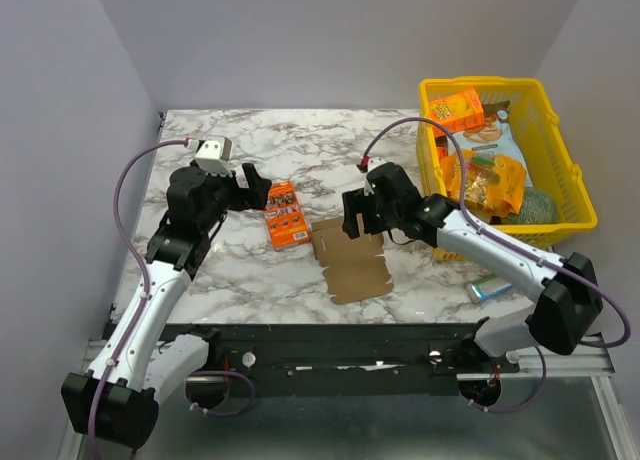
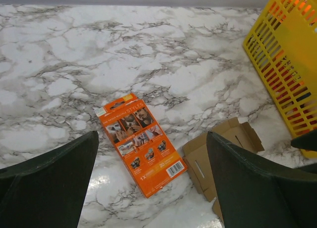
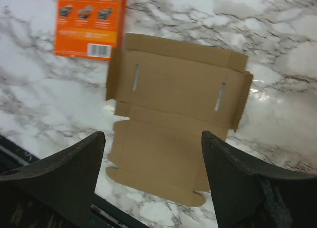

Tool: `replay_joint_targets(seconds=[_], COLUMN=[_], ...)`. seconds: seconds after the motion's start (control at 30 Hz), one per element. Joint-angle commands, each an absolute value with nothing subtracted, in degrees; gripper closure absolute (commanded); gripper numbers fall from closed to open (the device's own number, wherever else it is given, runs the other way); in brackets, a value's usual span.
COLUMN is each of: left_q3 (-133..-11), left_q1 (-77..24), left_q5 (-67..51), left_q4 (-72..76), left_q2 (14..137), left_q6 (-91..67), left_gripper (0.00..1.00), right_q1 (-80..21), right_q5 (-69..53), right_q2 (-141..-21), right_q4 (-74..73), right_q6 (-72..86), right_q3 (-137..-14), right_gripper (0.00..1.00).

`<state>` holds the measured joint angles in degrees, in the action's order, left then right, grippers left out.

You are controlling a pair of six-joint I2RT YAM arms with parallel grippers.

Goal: Fold the paper box

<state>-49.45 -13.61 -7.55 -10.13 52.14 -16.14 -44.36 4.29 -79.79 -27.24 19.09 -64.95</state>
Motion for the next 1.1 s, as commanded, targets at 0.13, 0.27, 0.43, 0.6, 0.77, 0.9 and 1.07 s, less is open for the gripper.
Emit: replay_joint_targets(seconds=[0.13,0.27,0.43,0.6,0.77,0.9,1.07], left_q3=[-48.16,-47.99,-48.95,-49.39,-50.01,-50.97,-51.77], left_q1=[-14.15,-15.55,-16.43,-16.87,-18.28,-19.6,-20.04], left_q5=[-14.68,-14.68,-15.47,-15.73,-16.0,-16.0,-15.47], left_q4=[-8.17,-8.52,-9.58,-10.37,-11.34,-12.74,-14.06], left_q2=[54.49,55.11,57.21,58.71,60.9,62.66,63.28], left_q6=[-18.81,-18.37,-18.1,-17.75,-17.05,-16.26,-15.21], left_gripper=[0.01,0.02,0.03,0.04,0.05,0.05,0.01], right_q1=[-35.69,-32.0,-31.38,-31.38,-31.29,-31.38,-31.82], right_q5=[11.07,10.55,8.88,6.86,5.63,2.64,0.53], right_q2=[-88.67,-92.37,-96.85,-99.93,-101.95,-101.34,-94.59], right_q4=[-28.57,-26.9,-24.97,-23.12,-22.59,-21.8,-23.11], right_q6=[21.27,19.7,17.4,15.03,13.1,11.08,10.89], right_q3=[-65.91,-65.92,-66.88,-66.88,-66.71,-66.45,-63.99], right_gripper=[0.18,0.24,0.31,0.4,0.58,0.92,0.99])
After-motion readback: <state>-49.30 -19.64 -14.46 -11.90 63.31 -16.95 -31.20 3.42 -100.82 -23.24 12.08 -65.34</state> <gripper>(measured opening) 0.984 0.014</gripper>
